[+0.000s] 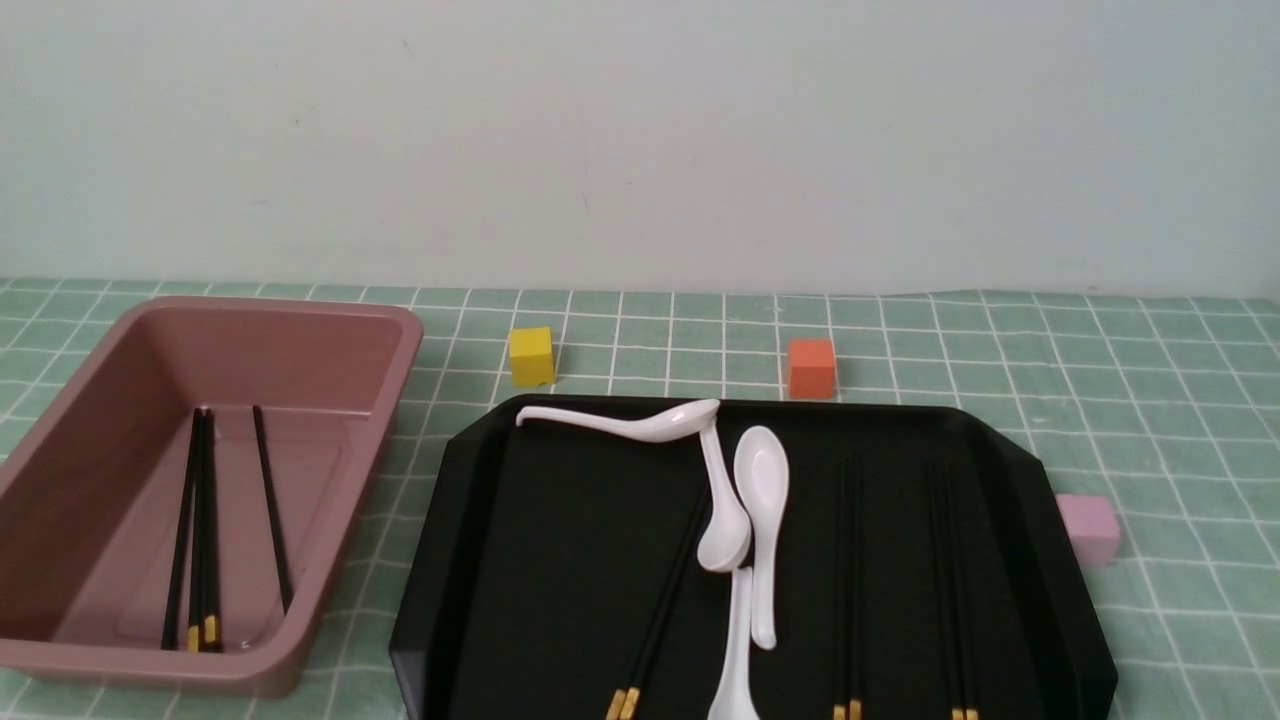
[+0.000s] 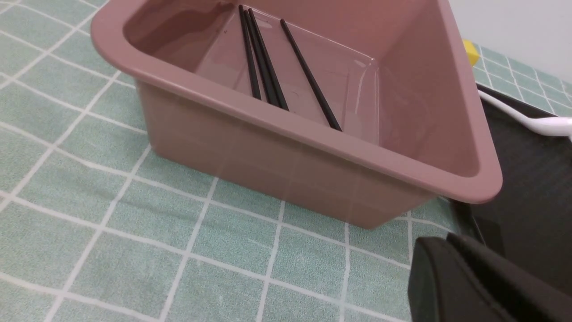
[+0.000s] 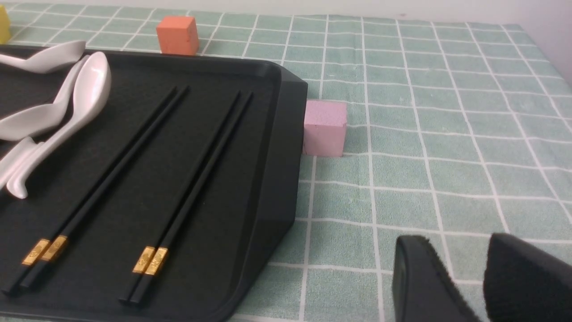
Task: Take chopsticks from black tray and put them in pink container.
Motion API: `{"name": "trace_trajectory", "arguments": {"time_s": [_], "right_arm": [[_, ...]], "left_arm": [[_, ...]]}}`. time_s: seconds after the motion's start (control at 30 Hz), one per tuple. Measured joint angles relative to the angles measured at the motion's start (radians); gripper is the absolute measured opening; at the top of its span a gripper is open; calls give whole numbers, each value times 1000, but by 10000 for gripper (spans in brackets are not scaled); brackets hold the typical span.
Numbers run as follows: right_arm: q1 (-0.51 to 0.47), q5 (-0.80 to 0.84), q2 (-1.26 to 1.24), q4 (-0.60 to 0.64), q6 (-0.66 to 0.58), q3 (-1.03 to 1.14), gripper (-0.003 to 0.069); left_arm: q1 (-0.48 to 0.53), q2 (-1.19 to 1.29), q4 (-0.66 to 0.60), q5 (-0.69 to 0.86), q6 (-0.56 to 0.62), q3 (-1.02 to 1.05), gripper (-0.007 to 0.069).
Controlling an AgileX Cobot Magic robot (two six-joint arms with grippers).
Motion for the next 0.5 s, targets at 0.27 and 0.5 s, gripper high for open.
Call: {"name": "trace_trajectory", "arguments": {"time_s": [0.27, 0.5], "right_arm": [[0, 0, 0, 0, 0, 0, 239], [0, 0, 0, 0, 0, 0, 239]], "left_arm": [[0, 0, 0, 0, 0, 0, 39], [0, 0, 0, 0, 0, 0, 42]]}}
